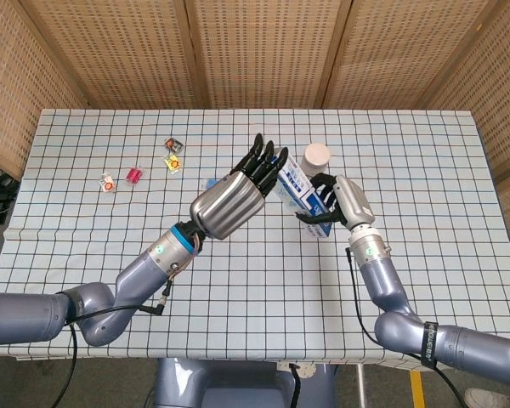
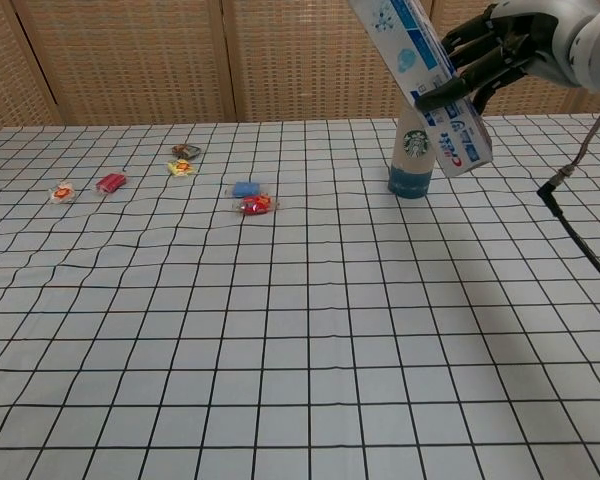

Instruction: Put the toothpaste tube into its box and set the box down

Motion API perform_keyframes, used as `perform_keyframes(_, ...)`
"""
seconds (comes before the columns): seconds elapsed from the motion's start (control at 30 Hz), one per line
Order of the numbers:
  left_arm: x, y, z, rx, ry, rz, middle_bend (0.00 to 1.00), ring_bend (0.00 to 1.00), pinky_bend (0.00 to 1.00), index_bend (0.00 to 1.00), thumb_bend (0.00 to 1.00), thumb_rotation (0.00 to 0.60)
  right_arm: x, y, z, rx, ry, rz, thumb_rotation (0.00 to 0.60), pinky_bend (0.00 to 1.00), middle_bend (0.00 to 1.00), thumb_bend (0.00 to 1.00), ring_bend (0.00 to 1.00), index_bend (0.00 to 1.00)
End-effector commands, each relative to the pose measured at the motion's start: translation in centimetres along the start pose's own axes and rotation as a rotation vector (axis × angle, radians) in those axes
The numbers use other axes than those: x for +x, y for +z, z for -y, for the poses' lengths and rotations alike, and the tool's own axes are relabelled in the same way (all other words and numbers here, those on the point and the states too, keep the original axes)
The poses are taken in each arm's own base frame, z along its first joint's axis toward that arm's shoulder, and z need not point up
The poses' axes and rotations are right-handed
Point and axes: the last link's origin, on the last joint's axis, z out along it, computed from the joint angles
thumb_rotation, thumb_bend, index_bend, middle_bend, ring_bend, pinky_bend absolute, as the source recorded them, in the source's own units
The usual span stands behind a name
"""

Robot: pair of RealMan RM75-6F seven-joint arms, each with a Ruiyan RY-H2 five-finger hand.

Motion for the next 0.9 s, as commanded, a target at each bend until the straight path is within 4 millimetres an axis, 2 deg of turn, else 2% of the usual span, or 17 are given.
perform_keyframes(0.03, -0.4, -1.4, 0.7, 0.035, -0.069, 0.017, 0.08, 0.12, 0.13, 0.25, 0.45, 0.600, 0.5, -0.2, -0.6, -0.003, 0.010, -0.012, 0.600, 0.62, 0.56, 0.33, 0.57, 0.76)
perform_keyframes(0.17, -1.0, -2.5, 1.3, 0.066, -0.116, 0.030, 0.08, 0.12, 0.13, 0.25, 0.44, 0.600, 1.1, -0.3, -1.1, -0.004, 0.065, -0.032, 0.600, 0.62, 0.56, 0.33, 0.57, 0.76)
perform_keyframes(0.37, -2.6, -5.2, 2.9, 0.124, -0.158, 0.064, 0.08, 0.12, 0.13, 0.25, 0.44, 0.600, 2.8, -0.7, -2.3, -0.007, 0.225, -0.081, 0.600, 0.62, 0.56, 0.33, 0.57, 0.76)
perform_keyframes(0.6, -5.0, -8.9, 2.5, 0.150, -0.216, 0.128, 0.08, 0.12, 0.13, 0.25, 0.44, 0.600, 3.4, -1.4, -4.1, -0.018, 0.214, -0.079, 0.600, 0.62, 0.56, 0.33, 0.57, 0.77)
perform_keyframes(0.8, -7.8, -12.8, 1.5, 0.187, -0.298, 0.212, 0.08, 0.12, 0.13, 0.25, 0.44, 0.600, 3.5, -2.7, -6.6, -0.007, -0.024, -0.063, 0.600, 0.62, 0.56, 0.33, 0.57, 0.76)
perform_keyframes(0.9, -8.6, -14.0, 1.2, 0.199, -0.335, 0.249, 0.08, 0.12, 0.13, 0.25, 0.44, 0.600, 3.5, -3.2, -7.7, -0.001, -0.137, -0.060, 0.600, 0.62, 0.56, 0.33, 0.57, 0.76)
